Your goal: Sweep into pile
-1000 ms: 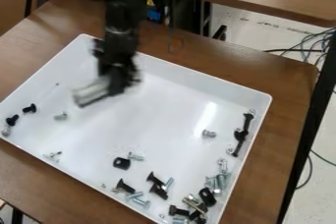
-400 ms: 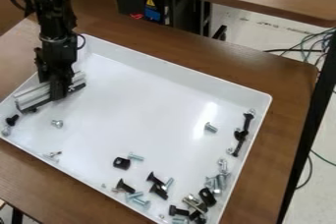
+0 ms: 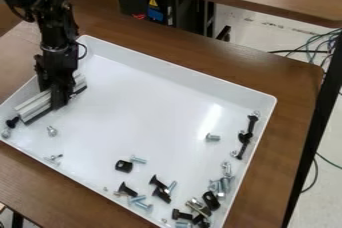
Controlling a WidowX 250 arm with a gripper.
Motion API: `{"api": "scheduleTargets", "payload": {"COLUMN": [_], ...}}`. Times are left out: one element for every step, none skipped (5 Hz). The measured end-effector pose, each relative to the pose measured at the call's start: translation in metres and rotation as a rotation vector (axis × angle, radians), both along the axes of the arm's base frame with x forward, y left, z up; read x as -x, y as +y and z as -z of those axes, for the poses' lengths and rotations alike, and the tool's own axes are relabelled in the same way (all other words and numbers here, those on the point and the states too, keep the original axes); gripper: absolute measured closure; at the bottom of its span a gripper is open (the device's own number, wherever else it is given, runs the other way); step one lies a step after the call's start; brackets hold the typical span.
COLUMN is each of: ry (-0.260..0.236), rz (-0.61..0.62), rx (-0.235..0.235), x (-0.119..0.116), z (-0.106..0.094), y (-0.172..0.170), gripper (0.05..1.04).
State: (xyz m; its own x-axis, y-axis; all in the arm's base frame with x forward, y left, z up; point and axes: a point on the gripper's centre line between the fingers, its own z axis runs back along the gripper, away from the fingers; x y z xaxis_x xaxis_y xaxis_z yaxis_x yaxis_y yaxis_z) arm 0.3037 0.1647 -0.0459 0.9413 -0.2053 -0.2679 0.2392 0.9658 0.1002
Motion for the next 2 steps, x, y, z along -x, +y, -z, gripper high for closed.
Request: {"api": "scheduleTargets", "payload": {"ry": [-0.066, -0.142], "rz": [-0.053, -0.140], "rx": [0.025, 0.052], "x": [0.006, 0.014], "z": [0.004, 0.008], "y": [-0.011, -0.029], "gripper": [0.721, 0.721]}}
